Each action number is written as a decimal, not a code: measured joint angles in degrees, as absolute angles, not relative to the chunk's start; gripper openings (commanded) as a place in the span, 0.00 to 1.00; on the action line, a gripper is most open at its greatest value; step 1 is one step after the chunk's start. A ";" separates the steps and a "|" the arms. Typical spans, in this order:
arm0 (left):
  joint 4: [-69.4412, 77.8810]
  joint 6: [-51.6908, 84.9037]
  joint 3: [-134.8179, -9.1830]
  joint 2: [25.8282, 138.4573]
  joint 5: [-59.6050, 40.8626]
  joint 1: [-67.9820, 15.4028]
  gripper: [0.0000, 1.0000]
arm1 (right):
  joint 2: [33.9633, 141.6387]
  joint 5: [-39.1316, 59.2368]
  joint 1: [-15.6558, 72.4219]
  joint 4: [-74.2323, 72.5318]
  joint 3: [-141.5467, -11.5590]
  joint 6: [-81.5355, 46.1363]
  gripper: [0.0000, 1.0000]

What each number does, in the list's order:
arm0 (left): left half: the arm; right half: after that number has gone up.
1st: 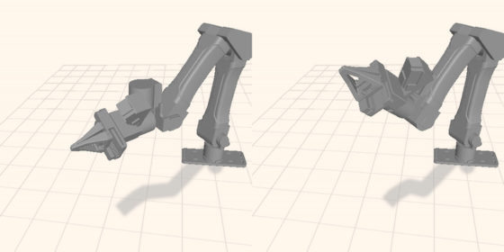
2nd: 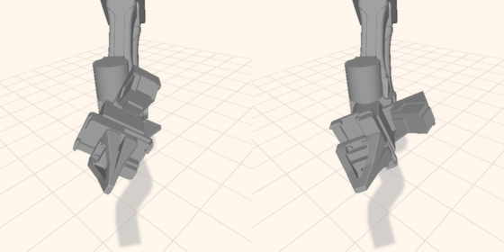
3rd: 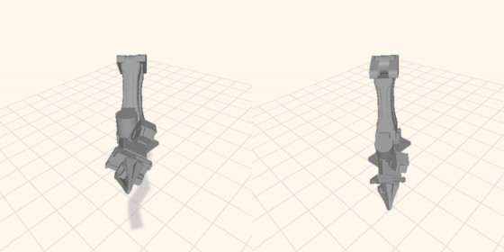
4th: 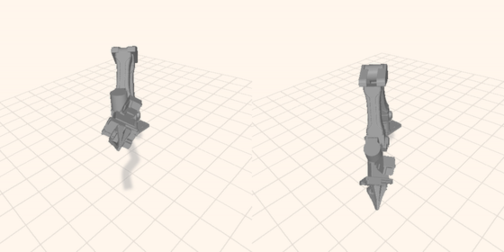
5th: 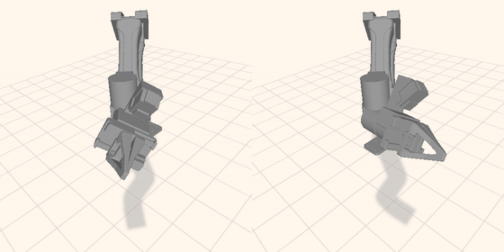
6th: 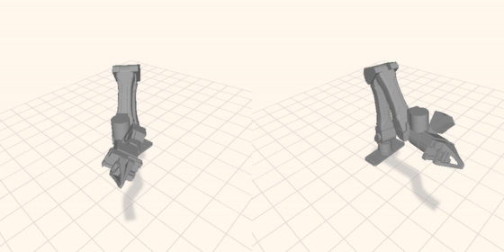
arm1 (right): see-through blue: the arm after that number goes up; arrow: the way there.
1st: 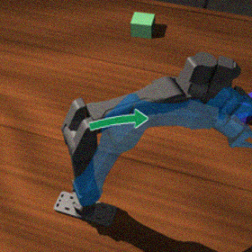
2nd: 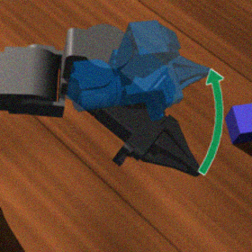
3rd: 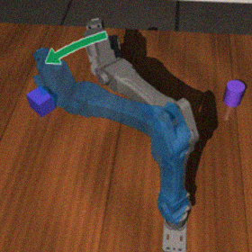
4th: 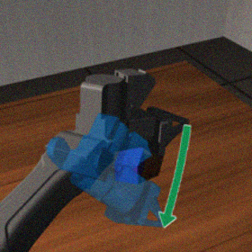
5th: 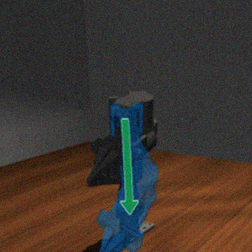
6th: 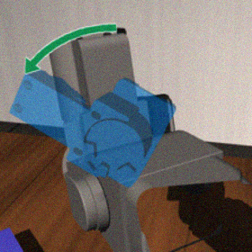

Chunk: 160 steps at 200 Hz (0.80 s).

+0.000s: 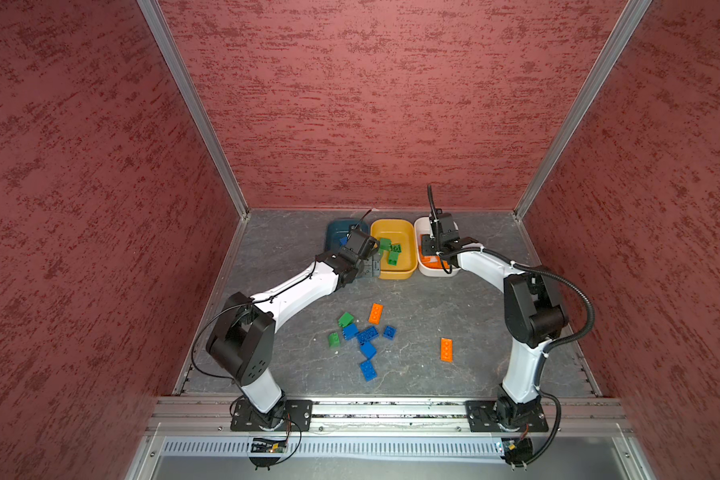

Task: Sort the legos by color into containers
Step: 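Carry the orange brick with the right gripper into the white bin and release, then lower the left gripper onto a blue brick in the pile and grasp it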

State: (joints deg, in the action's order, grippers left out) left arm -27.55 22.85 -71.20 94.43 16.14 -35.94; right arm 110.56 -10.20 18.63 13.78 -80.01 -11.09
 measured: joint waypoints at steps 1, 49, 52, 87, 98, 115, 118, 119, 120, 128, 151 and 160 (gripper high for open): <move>-27.55 22.79 -71.05 94.37 16.10 -36.01 1.00 | 110.56 -10.22 18.63 13.78 -80.01 -11.03 0.66; -29.47 20.51 -68.73 93.51 14.41 -38.17 1.00 | 106.67 -10.15 18.63 13.93 -77.10 -11.99 0.87; -29.61 20.36 -68.69 93.51 14.39 -38.30 1.00 | 105.93 -10.07 18.63 13.82 -76.49 -12.19 0.95; -31.44 17.82 -68.45 93.51 13.47 -40.47 1.00 | 97.78 -8.10 18.63 12.16 -69.87 -13.85 0.99; -32.27 16.99 -68.45 93.62 13.17 -41.52 1.00 | 94.96 -7.60 18.63 10.50 -67.22 -14.87 0.99; -33.43 15.62 -68.45 94.28 12.16 -43.53 0.95 | 90.65 -7.33 18.63 7.35 -62.48 -17.12 0.99; -33.54 15.57 -68.45 94.48 11.75 -43.86 0.94 | 89.89 -7.33 18.63 6.76 -61.65 -17.67 0.99; -33.61 15.49 -68.45 94.54 11.64 -44.01 0.94 | 89.56 -7.33 18.63 6.48 -61.23 -17.80 0.99; -33.65 15.46 -68.45 94.59 11.55 -44.07 0.94 | 89.41 -7.33 18.63 6.35 -61.04 -17.87 0.99; -34.11 14.94 -68.45 95.22 10.46 -44.84 0.90 | 87.46 -7.35 18.63 4.80 -58.70 -19.25 0.99; -34.65 14.55 -67.53 96.40 6.83 -46.63 0.79 | 83.24 -7.75 18.63 1.04 -53.76 -21.67 0.99; -34.76 14.41 -66.76 96.47 5.52 -47.09 0.76 | 81.91 -7.90 18.63 -0.51 -52.25 -22.20 0.99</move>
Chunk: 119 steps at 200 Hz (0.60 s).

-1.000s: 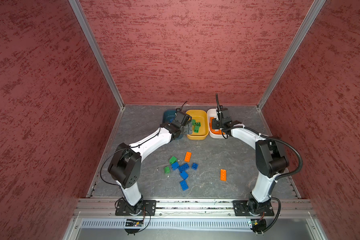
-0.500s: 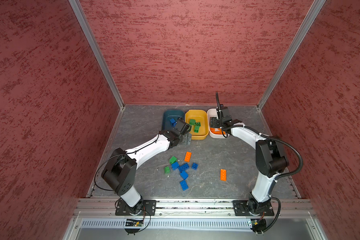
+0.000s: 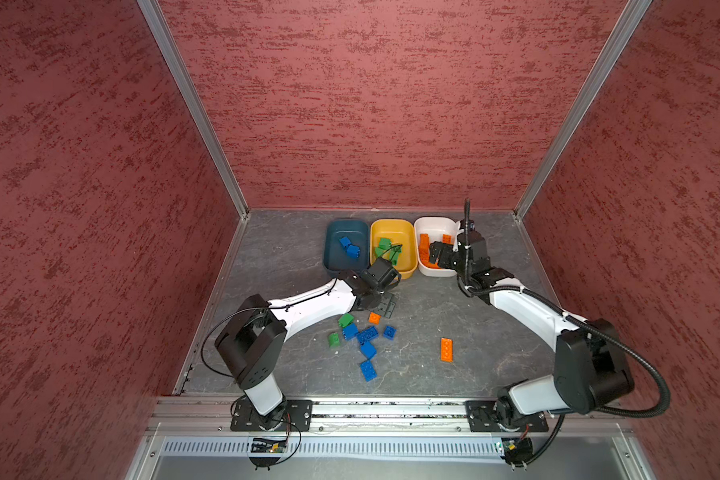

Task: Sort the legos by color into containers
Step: 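Lower the left gripper onto a blue brick in the pile and grasp it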

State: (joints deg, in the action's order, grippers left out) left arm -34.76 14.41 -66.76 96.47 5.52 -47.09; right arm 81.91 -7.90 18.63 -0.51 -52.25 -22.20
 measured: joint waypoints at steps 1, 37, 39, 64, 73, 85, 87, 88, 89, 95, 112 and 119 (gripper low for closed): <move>-34.79 14.39 -66.70 96.47 5.41 -47.11 0.76 | 81.73 -7.92 18.63 -0.73 -52.07 -22.24 0.99; -34.89 14.76 -64.75 96.57 0.75 -49.80 0.66 | 78.17 -9.74 18.63 -6.48 -48.01 -23.68 0.99; -34.92 14.85 -64.75 96.62 0.43 -50.02 0.65 | 78.06 -9.89 18.63 -6.63 -47.94 -23.83 0.99; -35.07 14.79 -65.23 99.02 -1.30 -52.49 0.61 | 77.84 -10.96 18.63 -8.19 -47.90 -24.16 0.99; -35.20 14.72 -65.47 100.29 -1.39 -53.19 0.60 | 77.84 -10.98 18.63 -8.36 -47.90 -24.16 0.99; -35.40 14.72 -65.60 101.89 -1.37 -53.82 0.60 | 77.84 -10.98 18.61 -8.47 -47.90 -24.16 0.99; -35.51 14.72 -65.60 102.08 -1.39 -53.91 0.60 | 77.84 -10.98 18.61 -8.49 -47.90 -24.16 0.99; -35.53 14.72 -65.60 102.13 -1.39 -53.93 0.60 | 77.84 -10.96 18.61 -8.51 -47.90 -24.16 0.99; -35.57 14.72 -65.60 102.26 -1.34 -53.98 0.59 | 77.84 -10.98 18.61 -8.54 -47.90 -24.16 0.99; -35.81 14.72 -65.63 102.80 -1.23 -54.08 0.59 | 77.84 -10.96 18.61 -8.56 -47.90 -24.16 0.99; -36.29 14.70 -65.93 104.05 -0.69 -54.13 0.57 | 77.84 -10.96 18.61 -8.64 -47.90 -24.16 0.99; -36.40 14.70 -66.17 104.62 -0.43 -54.17 0.56 | 77.84 -10.96 18.61 -8.64 -47.90 -24.16 0.99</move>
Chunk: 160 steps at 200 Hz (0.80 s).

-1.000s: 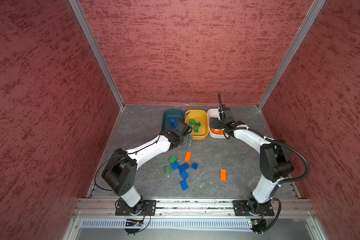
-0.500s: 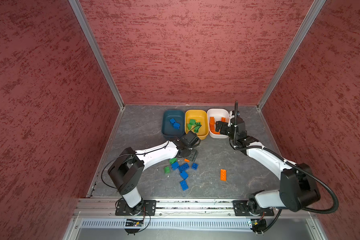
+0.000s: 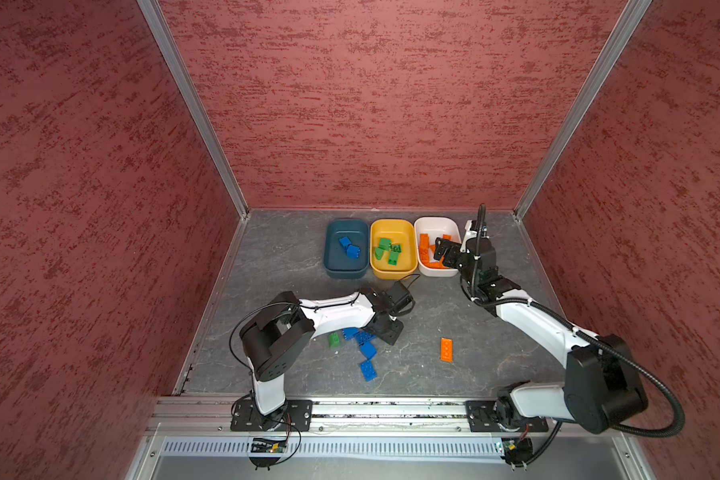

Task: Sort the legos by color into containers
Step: 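Lower the left gripper onto a blue brick in the pile and grasp it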

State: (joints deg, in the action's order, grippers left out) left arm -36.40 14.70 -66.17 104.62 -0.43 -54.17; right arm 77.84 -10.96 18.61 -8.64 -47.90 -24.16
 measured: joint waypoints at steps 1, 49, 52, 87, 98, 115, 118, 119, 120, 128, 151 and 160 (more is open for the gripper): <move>-36.42 14.70 -66.26 104.73 -0.36 -54.19 0.56 | 77.84 -10.96 18.61 -8.64 -47.90 -24.16 0.99; -36.34 14.48 -67.85 106.83 0.12 -55.13 0.47 | 77.84 -10.94 18.61 -8.62 -47.90 -24.14 0.99; -36.27 14.55 -67.92 106.89 0.14 -55.22 0.47 | 77.84 -10.94 18.61 -8.62 -47.90 -24.14 0.99; -35.40 14.79 -68.12 107.26 1.85 -55.35 0.34 | 77.84 -10.85 18.61 -8.32 -47.90 -24.14 0.99; -34.52 14.59 -67.81 107.13 2.52 -55.35 0.31 | 77.84 -10.70 18.61 -8.21 -47.90 -24.12 0.99; -33.08 14.61 -66.61 106.06 3.62 -55.18 0.29 | 77.76 -10.04 18.59 -7.99 -47.92 -23.99 0.99; -32.88 14.61 -66.39 105.73 3.79 -55.11 0.28 | 77.73 -9.74 18.59 -7.94 -47.92 -23.94 0.99; -32.88 14.61 -66.32 105.62 3.84 -55.11 0.28 | 77.73 -9.61 18.59 -7.94 -47.92 -23.94 0.99; -32.77 14.63 -66.22 105.47 3.92 -55.07 0.28 | 77.73 -9.50 18.59 -7.90 -47.92 -23.92 0.99; -32.32 14.63 -65.60 104.47 4.29 -54.89 0.27 | 77.73 -8.84 18.59 -7.84 -47.94 -23.75 0.99; -31.00 14.74 -64.45 100.03 5.15 -53.17 0.27 | 77.73 -5.50 18.59 -7.64 -48.10 -23.31 0.99; -30.37 14.76 -64.34 97.89 5.65 -51.86 0.27 | 77.73 -4.12 18.59 -7.44 -48.31 -23.11 0.99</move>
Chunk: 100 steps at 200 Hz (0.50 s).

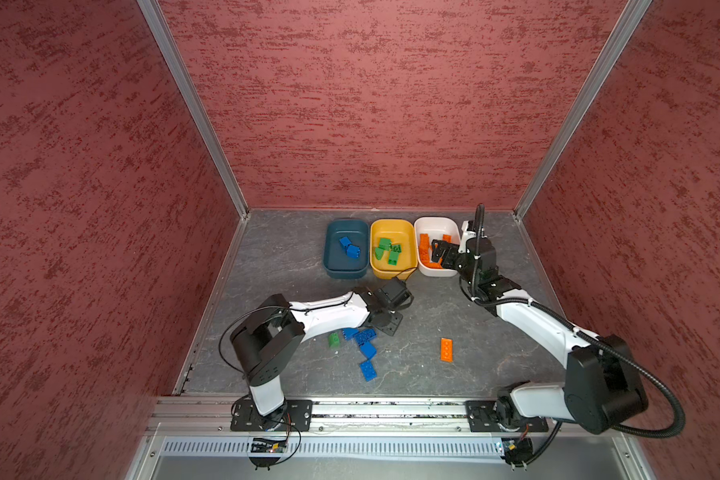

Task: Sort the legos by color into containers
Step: 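Carry the blue brick with the left gripper into the teal bin and release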

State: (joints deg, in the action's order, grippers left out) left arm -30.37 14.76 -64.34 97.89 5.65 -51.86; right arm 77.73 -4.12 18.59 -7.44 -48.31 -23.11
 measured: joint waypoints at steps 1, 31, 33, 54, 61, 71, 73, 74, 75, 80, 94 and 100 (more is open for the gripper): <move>-30.30 14.76 -64.34 97.73 5.69 -51.75 0.27 | 77.73 -4.03 18.59 -7.44 -48.34 -23.11 0.99; -27.75 14.79 -64.53 91.79 8.25 -45.63 0.27 | 78.35 -0.71 18.65 -7.40 -49.87 -23.00 0.99; -27.59 14.79 -64.64 91.61 8.43 -45.01 0.27 | 78.43 -0.56 18.65 -7.40 -49.98 -23.00 0.99; -25.52 14.76 -66.06 91.29 9.98 -39.62 0.27 | 79.44 0.75 18.72 -7.46 -50.72 -23.11 0.99; -25.06 14.79 -67.02 91.77 10.68 -37.91 0.26 | 79.77 1.06 18.81 -7.44 -50.78 -23.14 0.99; -24.69 15.18 -68.97 92.88 11.99 -35.81 0.27 | 80.14 1.37 18.92 -7.40 -50.85 -23.16 0.99; -24.43 15.29 -69.56 93.41 12.45 -35.22 0.27 | 80.18 1.39 18.92 -7.40 -50.85 -23.16 0.99; -24.40 15.38 -69.69 93.51 12.53 -35.07 0.27 | 80.20 1.41 18.92 -7.40 -50.85 -23.16 0.99; -24.34 15.53 -70.02 93.69 12.64 -34.83 0.27 | 80.23 1.43 18.94 -7.40 -50.85 -23.16 0.99; -24.05 15.86 -71.20 94.52 13.32 -33.91 0.27 | 80.27 1.50 18.92 -7.33 -50.85 -23.16 0.99; -22.59 16.80 -74.70 97.08 14.72 -31.59 0.27 | 80.27 1.54 18.92 -7.27 -50.85 -23.18 0.99; -21.82 17.23 -76.09 98.39 15.31 -30.72 0.27 | 80.25 1.54 18.94 -7.27 -50.85 -23.18 0.99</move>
